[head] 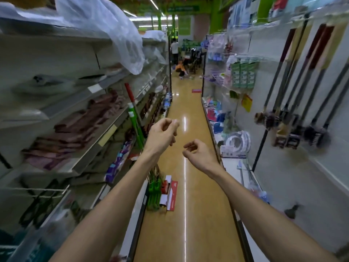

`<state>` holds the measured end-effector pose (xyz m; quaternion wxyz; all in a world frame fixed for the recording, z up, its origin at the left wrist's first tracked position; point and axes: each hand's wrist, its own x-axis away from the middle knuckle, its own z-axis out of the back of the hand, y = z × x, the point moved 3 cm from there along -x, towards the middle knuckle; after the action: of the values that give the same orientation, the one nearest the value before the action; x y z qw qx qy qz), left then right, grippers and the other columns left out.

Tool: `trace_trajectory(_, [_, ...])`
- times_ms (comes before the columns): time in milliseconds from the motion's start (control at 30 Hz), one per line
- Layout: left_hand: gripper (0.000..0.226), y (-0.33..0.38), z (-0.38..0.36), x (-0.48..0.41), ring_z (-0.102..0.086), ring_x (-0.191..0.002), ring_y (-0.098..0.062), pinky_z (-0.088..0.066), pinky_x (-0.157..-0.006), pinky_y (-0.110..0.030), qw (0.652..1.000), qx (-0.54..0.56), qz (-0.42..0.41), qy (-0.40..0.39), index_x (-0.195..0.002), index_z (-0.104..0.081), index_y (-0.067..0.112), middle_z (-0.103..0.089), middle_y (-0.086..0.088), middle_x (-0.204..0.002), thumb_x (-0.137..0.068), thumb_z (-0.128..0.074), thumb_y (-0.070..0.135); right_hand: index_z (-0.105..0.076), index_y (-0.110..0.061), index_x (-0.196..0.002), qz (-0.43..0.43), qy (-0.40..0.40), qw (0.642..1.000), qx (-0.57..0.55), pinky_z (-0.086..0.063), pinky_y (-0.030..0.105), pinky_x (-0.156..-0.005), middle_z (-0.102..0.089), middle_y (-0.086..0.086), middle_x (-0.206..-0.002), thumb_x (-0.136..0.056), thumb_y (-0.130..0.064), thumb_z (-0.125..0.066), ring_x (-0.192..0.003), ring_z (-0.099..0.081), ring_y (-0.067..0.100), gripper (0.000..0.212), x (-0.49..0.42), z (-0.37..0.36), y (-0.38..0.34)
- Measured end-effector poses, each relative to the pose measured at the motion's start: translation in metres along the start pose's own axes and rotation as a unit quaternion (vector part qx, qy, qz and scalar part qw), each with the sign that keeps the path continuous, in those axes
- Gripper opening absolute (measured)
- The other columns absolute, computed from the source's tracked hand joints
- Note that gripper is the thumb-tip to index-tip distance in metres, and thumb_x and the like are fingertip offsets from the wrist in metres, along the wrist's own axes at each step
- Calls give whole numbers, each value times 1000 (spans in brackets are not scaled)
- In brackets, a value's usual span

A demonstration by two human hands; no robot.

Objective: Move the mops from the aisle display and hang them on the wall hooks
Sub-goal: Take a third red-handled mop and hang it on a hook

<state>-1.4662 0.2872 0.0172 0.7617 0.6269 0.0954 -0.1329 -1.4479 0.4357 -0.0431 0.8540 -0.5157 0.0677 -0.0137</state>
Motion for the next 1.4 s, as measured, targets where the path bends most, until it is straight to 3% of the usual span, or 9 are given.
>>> trace_trajectory(300, [21, -88, 0, -150, -55, -55, -7, -48, -57, -26, 999, 4, 27, 25, -93, -65, 13, -58, 4, -67, -101, -57, 31, -63, -21, -109, -1, -40, 999, 10, -43, 18, -63, -64, -9, -94, -94, -21, -66, -84, -60, 3, 15, -170, -45, 32])
trace_trajectory(500, [26, -135, 18, -265, -54, -53, -6, -47, -55, -23, 999, 6, 38, 28, -98, -65, 5, -57, 5, -64, -101, -57, 30, -64, -20, -109, -15, -44, 999, 23, -42, 18, -61, -65, -8, -93, -94, -20, -65, -81, -60, 2, 15, -288, -77, 32])
trace_trajectory(600, [27, -154, 23, -318, -56, -56, -10, -48, -58, -29, 998, 7, 53, 23, -98, -64, 3, -57, 4, -65, -101, -57, 29, -65, -17, -110, -20, -44, 999, 24, -42, 18, -61, -66, -5, -95, -94, -21, -65, -81, -60, 4, 17, -339, -91, 34])
trace_trajectory(767, [19, -189, 24, -389, -57, -60, -12, -47, -55, -25, 998, 3, 65, 15, -91, -63, 15, -58, 3, -67, -101, -58, 30, -66, -16, -112, -28, -66, 997, 39, -42, 17, -59, -67, -5, -93, -94, -21, -64, -81, -61, 7, 18, -415, -109, 46])
trace_trajectory(900, [19, -223, 26, -441, -57, -61, -13, -47, -57, -25, 996, -3, 82, 25, -93, -65, 13, -61, 0, -73, -101, -58, 29, -65, -18, -110, -28, -97, 995, 27, -46, 21, -64, -66, -5, -92, -95, -21, -65, -82, -62, 9, 15, -478, -128, 59])
trace_trajectory(1133, [14, -270, 43, -520, -58, -63, -14, -45, -51, -18, 986, -53, 115, 113, -93, -63, 15, -60, 1, -73, -100, -59, 26, -65, -12, -115, 20, -180, 983, 38, -55, 37, -85, -68, 5, -105, -97, -18, -62, -98, -65, 21, 19, -588, -161, 64])
trace_trajectory(1200, [13, -280, 55, -542, -60, -65, -15, -49, -60, -26, 980, -60, 125, 145, -90, -61, 19, -61, 1, -76, -100, -60, 26, -65, -13, -112, 41, -206, 977, 47, -55, 38, -83, -68, 3, -101, -96, -20, -63, -96, -65, 21, 18, -622, -172, 60])
trace_trajectory(1333, [11, -298, 88, -571, -60, -59, -13, -48, -61, -28, 961, -69, 146, 226, -91, -60, 17, -61, 1, -78, -98, -62, 26, -64, -19, -107, 89, -250, 962, 55, -49, 23, -67, -65, -5, -92, -97, -22, -64, -87, -62, 15, 11, -671, -200, 46])
trace_trajectory(1400, [10, -306, 103, -579, -59, -58, -12, -48, -60, -28, 952, -68, 157, 254, -94, -61, 15, -61, -1, -80, -98, -62, 24, -64, -18, -107, 95, -272, 956, 48, -48, 23, -66, -65, -5, -91, -97, -22, -64, -86, -62, 13, 11, -685, -215, 39])
